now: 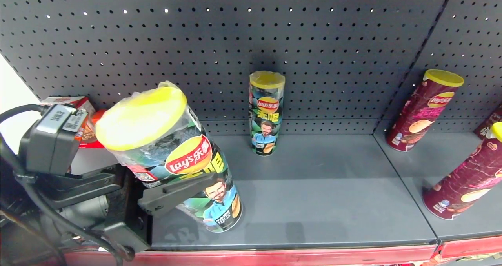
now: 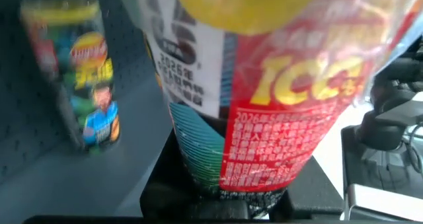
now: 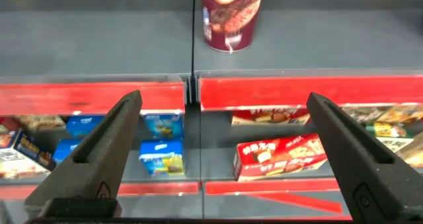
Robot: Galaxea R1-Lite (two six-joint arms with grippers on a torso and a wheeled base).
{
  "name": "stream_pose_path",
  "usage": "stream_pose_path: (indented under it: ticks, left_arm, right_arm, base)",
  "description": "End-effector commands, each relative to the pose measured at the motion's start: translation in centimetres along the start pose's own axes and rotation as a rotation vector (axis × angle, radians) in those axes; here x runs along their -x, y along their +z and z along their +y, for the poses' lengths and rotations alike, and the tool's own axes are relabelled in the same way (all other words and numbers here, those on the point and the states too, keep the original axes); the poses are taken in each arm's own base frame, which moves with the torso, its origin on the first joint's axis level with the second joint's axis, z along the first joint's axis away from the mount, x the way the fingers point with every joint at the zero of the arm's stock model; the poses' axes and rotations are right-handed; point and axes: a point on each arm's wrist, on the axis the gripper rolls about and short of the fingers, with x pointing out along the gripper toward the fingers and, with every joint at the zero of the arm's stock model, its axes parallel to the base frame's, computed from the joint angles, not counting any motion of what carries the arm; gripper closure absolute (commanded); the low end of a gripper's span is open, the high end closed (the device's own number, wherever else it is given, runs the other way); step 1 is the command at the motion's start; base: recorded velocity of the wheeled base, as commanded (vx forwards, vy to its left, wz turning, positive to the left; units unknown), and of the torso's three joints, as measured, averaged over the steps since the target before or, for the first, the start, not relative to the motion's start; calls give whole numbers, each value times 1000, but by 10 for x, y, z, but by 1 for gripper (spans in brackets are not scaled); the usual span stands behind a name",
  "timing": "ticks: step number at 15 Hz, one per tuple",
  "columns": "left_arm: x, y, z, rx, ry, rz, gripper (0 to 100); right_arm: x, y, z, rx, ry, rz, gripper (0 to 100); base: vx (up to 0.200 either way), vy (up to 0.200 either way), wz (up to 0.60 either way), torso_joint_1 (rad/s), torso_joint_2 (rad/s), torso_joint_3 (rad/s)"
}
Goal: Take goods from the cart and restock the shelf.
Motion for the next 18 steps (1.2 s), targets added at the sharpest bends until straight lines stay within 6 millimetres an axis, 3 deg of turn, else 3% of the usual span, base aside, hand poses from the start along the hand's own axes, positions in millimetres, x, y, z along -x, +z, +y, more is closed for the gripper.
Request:
stream_pose_path:
  ticks: [1, 9, 10, 13, 16, 18]
  left_arm:
    - [-1, 3, 0, -10, 0, -13, 100]
    - [-1, 5, 2, -11, 42, -22, 100]
    - [0, 3, 0, 2, 38, -15, 100]
    - [-5, 5, 4, -6, 32, -25, 100]
    - [-4, 4, 4, -2, 35, -20, 100]
    - [-4, 3, 4, 0, 37, -16, 100]
  right_arm:
    - [0, 0, 0, 1, 0, 3, 0]
    - [2, 7, 0, -2, 17, -25, 0]
    - [3, 70, 0, -100, 85, -59, 0]
    - [-3, 81, -1, -42, 203, -18, 0]
    - [-14, 114, -1, -21, 397, 31, 0]
    - [-25, 118, 3, 34, 485, 80, 0]
  base:
    - [0, 0, 0, 0, 0, 0]
    - [0, 0, 0, 0, 0, 0]
    - [0, 0, 0, 0, 0, 0]
    - [0, 0, 0, 0, 0, 0]
    - [0, 0, 0, 0, 0, 0]
    - [0, 0, 0, 0, 0, 0]
